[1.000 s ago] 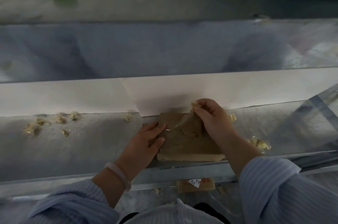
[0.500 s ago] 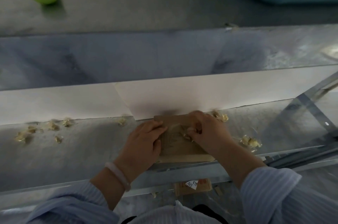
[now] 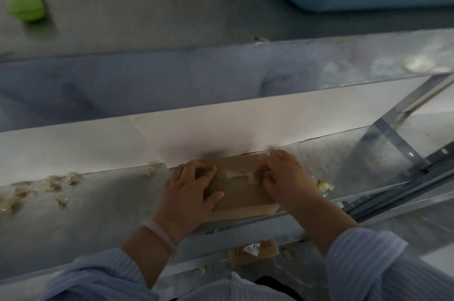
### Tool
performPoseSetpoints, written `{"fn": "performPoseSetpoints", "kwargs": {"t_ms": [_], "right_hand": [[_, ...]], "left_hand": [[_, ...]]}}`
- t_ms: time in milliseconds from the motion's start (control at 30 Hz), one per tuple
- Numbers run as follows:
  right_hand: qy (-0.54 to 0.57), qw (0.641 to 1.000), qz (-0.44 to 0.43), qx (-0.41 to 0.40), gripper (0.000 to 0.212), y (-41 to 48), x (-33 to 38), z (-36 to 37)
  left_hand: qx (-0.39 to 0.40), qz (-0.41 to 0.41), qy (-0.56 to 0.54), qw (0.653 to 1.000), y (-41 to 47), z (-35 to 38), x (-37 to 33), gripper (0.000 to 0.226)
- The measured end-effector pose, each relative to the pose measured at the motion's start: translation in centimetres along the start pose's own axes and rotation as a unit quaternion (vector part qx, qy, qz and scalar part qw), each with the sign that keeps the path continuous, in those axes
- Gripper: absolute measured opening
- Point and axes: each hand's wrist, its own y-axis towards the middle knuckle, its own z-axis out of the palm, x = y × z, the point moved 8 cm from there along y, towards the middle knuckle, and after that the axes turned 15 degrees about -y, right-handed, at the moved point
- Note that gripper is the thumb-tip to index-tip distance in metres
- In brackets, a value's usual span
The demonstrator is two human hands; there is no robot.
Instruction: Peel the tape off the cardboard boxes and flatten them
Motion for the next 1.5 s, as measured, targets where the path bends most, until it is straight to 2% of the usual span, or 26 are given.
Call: {"fn": "performPoseSetpoints", "kwargs": {"t_ms": [100,167,233,333,400,500,600,700,733,833,933,1067,1167,1233,1300,1400,1500], "right_hand": [[-0.028,0.991,0.006,-0.127,0.015,-0.7,-1.5,-2.2],[-0.085,0.981,-0.009,-0.172,0.010,-1.2,-1.2,-2.9],[-0.086,0.986,-0.014,-0.141,0.011,-1.2,-0.6,-2.3],[-0.018,0.996,-0.044,-0.075,0.017,-1.2,1.0,-0.4],[0.028,0.997,-0.057,-0.036,0.031,-1.2,2.2,0.4],[0.098,0.995,-0.020,-0.028,0.033,-0.5,2.4,0.2],[0.127,0.990,0.058,0.008,0.034,0.3,1.7,0.3],[0.100,0.987,0.104,0.071,0.052,0.6,1.7,1.4],[0.071,0.988,0.109,0.088,0.047,0.7,1.9,1.9],[0.009,0.992,0.098,0.079,0.024,0.9,2.3,2.0],[0.022,0.993,0.082,0.086,0.011,0.9,2.4,1.8],[0.042,0.994,0.081,0.056,0.014,0.8,0.3,0.5],[-0.004,0.999,0.036,-0.012,0.021,0.6,-0.9,-0.9],[-0.032,0.999,-0.004,-0.028,0.025,0.3,-1.0,-1.2],[-0.052,0.998,-0.034,0.022,0.026,-0.1,-0.4,-0.5],[0.003,0.996,-0.026,0.090,0.038,-1.0,0.3,0.5],[0.071,0.994,0.015,0.087,0.037,-1.2,0.3,0.8]], "left_hand": [[-0.005,0.002,-0.009,1.000,0.1,0.0,0.1,0.071],[-0.010,0.008,-0.008,1.000,0.1,0.1,0.1,0.069],[-0.010,0.008,-0.006,1.000,0.2,0.2,0.1,0.069],[-0.018,0.010,-0.008,1.000,0.1,0.3,0.1,0.068],[-0.021,0.009,-0.010,1.000,0.1,0.4,0.1,0.068],[-0.026,0.011,-0.009,1.000,0.1,0.4,0.1,0.067],[-0.030,0.006,-0.010,0.999,0.3,0.2,0.1,0.066],[-0.031,0.008,-0.006,0.999,0.3,0.3,0.1,0.065],[-0.030,0.007,-0.006,1.000,0.3,0.4,0.2,0.065],[-0.025,0.002,-0.013,1.000,0.3,0.5,0.3,0.066],[-0.017,-0.003,-0.013,1.000,0.3,0.4,0.3,0.067],[0.012,-0.017,-0.009,1.000,0.3,0.5,0.4,0.072],[0.010,-0.014,-0.007,1.000,0.2,0.2,0.2,0.072],[0.016,-0.013,-0.008,1.000,0.3,0.2,0.1,0.073],[0.019,-0.008,-0.004,1.000,0.3,0.2,-0.1,0.072],[0.009,0.005,0.004,1.000,0.4,0.2,-0.2,0.067],[0.029,0.007,0.010,1.000,0.8,0.7,-0.2,0.066]]}}
